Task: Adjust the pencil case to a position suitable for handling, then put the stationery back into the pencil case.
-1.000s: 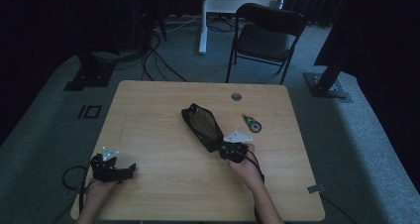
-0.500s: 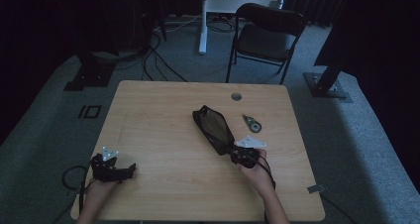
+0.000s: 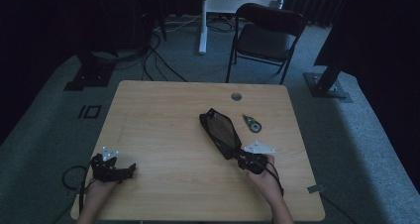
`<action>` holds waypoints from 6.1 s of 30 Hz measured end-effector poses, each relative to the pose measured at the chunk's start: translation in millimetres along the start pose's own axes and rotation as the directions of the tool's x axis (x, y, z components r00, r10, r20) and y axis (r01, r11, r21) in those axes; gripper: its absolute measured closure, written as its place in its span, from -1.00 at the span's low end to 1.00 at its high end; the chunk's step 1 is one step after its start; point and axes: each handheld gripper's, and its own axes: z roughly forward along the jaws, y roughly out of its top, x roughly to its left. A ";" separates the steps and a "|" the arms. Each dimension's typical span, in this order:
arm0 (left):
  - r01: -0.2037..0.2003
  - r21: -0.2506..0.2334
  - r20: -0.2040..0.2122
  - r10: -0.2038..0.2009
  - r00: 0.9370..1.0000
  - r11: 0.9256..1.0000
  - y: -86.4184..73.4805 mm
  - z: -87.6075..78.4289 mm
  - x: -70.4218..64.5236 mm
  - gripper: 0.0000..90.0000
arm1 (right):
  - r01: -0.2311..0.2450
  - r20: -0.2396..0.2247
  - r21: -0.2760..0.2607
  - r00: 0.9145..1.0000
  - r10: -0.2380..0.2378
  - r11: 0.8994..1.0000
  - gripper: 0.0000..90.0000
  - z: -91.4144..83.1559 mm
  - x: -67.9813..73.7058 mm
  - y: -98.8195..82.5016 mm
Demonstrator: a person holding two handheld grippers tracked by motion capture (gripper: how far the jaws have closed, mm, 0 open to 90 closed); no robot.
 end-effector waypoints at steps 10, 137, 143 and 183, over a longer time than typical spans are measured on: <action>0.001 0.000 -0.001 -0.001 1.000 1.000 0.0 0.0 -0.1 -1.00 | -0.009 0.020 -0.001 1.000 0.009 1.000 0.62 -19.4 -3.9 -15.0; 0.004 -0.001 -0.001 -0.004 1.000 1.000 -0.1 0.0 -0.4 -1.00 | -0.081 0.177 0.020 0.981 0.076 0.997 -0.49 40.4 -128.1 26.7; 0.004 -0.001 -0.001 -0.004 1.000 1.000 0.0 0.0 -0.3 -1.00 | -0.083 0.177 0.028 0.981 0.077 0.996 -0.46 53.3 -131.0 32.2; 0.004 -0.001 -0.002 -0.004 1.000 1.000 0.0 0.0 -0.4 -1.00 | -0.095 0.166 0.124 0.983 0.074 0.988 0.00 97.6 -129.2 44.8</action>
